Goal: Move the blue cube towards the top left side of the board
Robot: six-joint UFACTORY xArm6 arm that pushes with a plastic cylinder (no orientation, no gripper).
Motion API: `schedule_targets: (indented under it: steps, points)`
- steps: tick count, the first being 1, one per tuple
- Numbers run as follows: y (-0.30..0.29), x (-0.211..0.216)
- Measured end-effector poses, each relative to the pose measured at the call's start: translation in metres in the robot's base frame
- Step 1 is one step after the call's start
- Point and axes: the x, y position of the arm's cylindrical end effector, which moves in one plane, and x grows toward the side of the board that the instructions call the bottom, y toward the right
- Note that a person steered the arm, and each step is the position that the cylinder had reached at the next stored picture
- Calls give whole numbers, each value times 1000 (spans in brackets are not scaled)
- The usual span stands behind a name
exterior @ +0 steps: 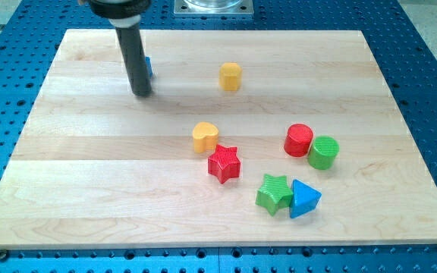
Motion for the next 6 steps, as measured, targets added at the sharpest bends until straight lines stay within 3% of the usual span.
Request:
schedule_targets:
  steps: [1, 2, 4, 5, 6]
  points:
    - [25, 5]
    - [24, -39]
    - [-44, -84]
    - [-56, -88]
    - [-30, -69]
